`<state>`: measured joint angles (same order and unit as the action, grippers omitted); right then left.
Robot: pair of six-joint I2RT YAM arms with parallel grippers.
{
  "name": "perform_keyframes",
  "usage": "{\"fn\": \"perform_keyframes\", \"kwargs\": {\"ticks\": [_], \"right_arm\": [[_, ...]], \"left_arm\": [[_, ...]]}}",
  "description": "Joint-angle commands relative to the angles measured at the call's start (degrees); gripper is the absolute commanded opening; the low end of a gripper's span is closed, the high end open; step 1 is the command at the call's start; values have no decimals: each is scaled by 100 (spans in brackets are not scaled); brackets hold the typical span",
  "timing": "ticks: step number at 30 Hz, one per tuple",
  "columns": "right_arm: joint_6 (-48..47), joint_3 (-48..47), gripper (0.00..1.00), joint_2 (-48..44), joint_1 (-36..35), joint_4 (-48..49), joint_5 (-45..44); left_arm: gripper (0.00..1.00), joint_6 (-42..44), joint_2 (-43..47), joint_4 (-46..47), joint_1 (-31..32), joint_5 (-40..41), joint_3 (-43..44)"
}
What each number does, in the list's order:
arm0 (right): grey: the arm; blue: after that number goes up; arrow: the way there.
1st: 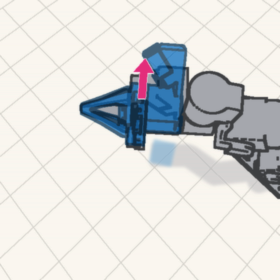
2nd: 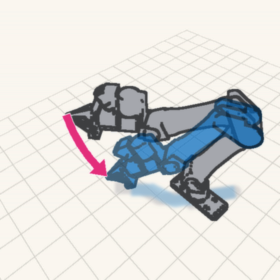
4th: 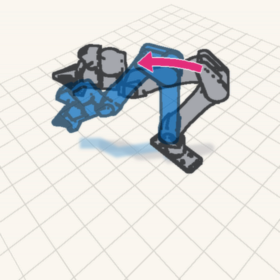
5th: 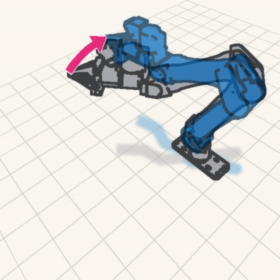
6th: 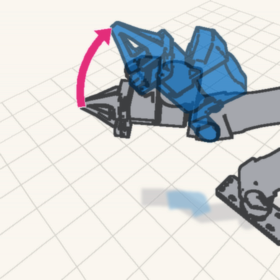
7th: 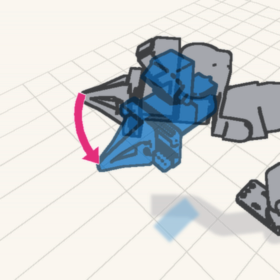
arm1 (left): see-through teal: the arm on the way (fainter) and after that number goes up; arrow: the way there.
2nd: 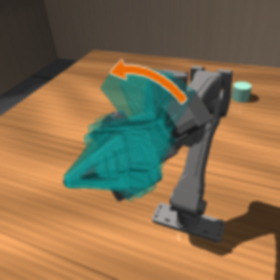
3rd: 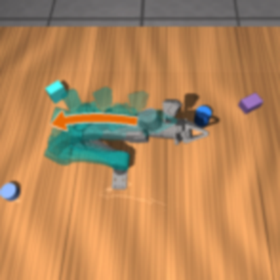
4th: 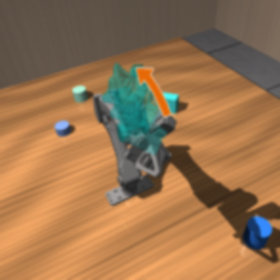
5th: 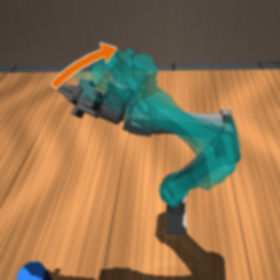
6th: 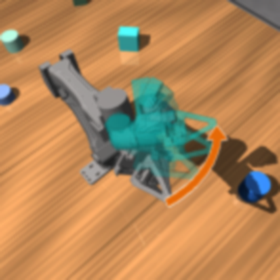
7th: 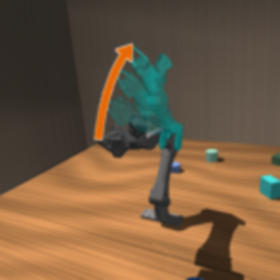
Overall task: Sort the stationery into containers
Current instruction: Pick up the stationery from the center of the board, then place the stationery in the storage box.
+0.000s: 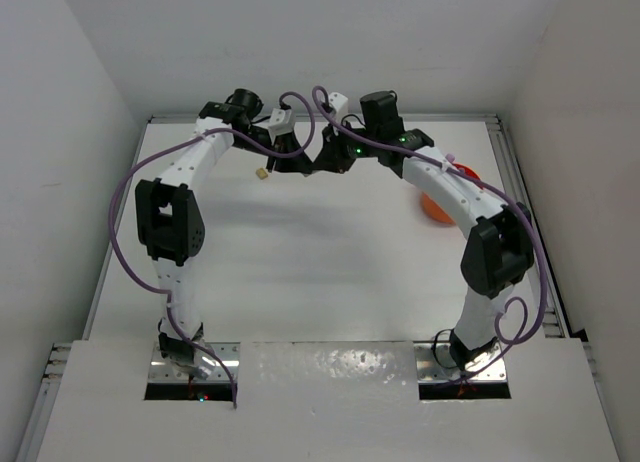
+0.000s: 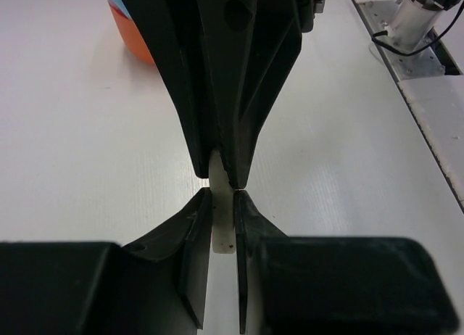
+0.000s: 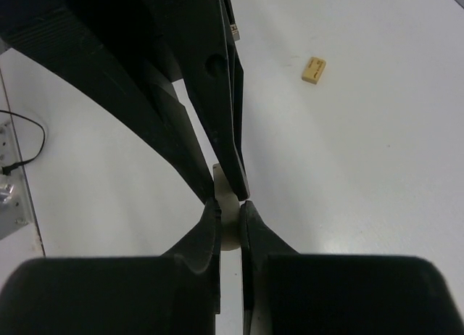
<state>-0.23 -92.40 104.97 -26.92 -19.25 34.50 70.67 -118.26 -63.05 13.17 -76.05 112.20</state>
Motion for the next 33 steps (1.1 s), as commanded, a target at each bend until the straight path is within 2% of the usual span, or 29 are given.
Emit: {"fn": "perform_keyframes", "kwargs": {"ticks": [1, 2, 3, 4, 5, 8, 9, 11, 16, 17, 20, 25, 29, 33], "right_arm": [[-153, 38, 0, -239, 2, 43, -312], [-144, 73, 0, -275, 2, 35, -530], [-144, 108, 0, -327, 37, 26, -637], [-153, 117, 0, -371, 63, -17, -733], [-153, 117, 0, -485, 107, -44, -813], [-109, 117, 0, -792, 344, -368, -1199], [-100, 108, 0, -881, 510, -422, -1470], [-100, 47, 0, -1074, 713, -771, -1779], [-109, -147, 0, -1312, 1451, -1450, -3366], [-100, -138, 0, -1356, 1687, -1625, -3545], [-275, -260, 0, -1312, 2049, -2151, -3871], [-566, -209, 0, -1084, 2488, -2391, -5073], [-715, -208, 0, -803, 2665, -2382, -5453], [-1058, -138, 0, -539, 2665, -2233, -5428]], "left_arm": [[5, 114, 75, 55, 54, -464, 153], [21, 26, 75, 177, 54, -446, 118], [43, -96, 75, 222, 63, -420, 100], [87, -115, 75, 231, 54, -358, 91], [99, -107, 66, 223, 63, -314, 83], [100, -421, 66, 449, 63, -69, 82], [100, -962, 57, 625, 63, 141, 74], [100, -1501, 75, 1170, 54, 397, 48], [100, -3013, 92, 2284, 37, 1337, -58], [100, -3573, 101, 2479, 45, 1504, -84], [100, -4357, 92, 3078, 28, 2128, -216], [100, -4738, 75, 3352, 28, 2525, -374], [100, -4843, 92, 3378, 37, 2656, -506], [100, -5063, 84, 3492, 28, 2754, -620]]}}
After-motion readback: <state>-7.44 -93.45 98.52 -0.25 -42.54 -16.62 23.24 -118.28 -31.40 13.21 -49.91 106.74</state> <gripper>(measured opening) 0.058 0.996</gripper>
